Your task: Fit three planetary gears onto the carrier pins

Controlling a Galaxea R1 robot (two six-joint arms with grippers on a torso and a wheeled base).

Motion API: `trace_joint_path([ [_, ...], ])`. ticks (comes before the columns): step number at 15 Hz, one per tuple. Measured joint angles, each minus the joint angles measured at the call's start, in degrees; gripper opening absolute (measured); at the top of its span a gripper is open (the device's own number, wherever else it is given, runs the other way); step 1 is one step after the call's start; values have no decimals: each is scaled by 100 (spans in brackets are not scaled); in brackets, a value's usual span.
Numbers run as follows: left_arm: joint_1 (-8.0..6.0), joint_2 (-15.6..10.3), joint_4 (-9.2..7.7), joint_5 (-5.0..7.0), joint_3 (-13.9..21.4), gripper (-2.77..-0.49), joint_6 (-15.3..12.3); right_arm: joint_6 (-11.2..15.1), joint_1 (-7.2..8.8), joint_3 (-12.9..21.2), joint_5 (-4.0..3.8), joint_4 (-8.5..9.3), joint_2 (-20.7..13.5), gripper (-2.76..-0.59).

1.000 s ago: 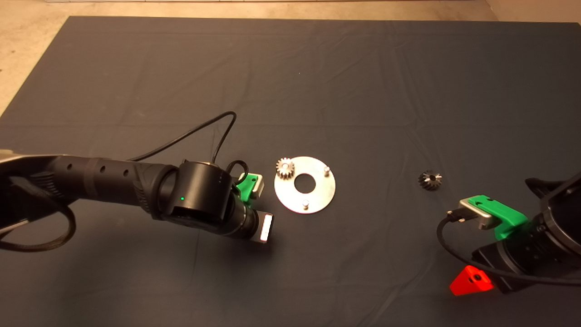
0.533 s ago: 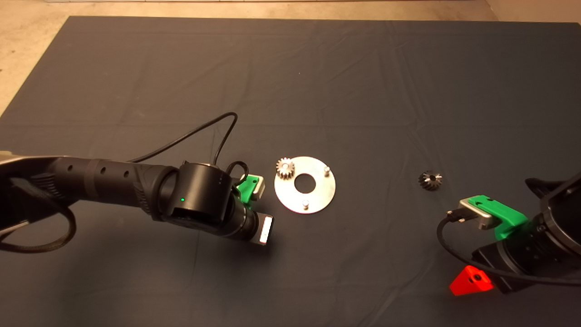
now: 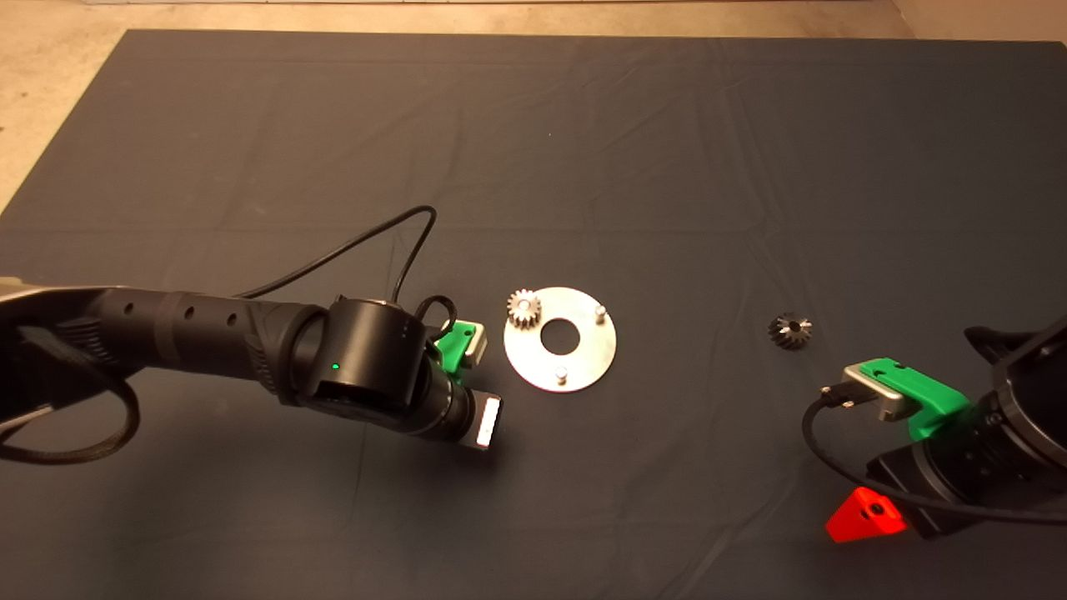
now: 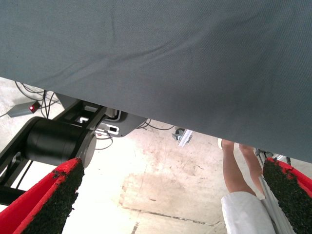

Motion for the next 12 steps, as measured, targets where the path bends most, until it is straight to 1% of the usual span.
trace_joint_path([
  [3,0,1,0,-1,-7,-204,0,0,0,0,0,0,0,-63],
  [6,13,27,5,-4,-87,-204,-1,0,0,0,2,0,0,-63],
  [7,35,37,13,-4,-104,-206,-1,0,0,0,-2,0,-1,-63],
  [8,49,43,16,-1,-110,-216,0,0,0,0,0,0,-1,-63],
  [12,66,52,15,-6,-146,-223,0,0,0,0,0,0,-1,-63],
])
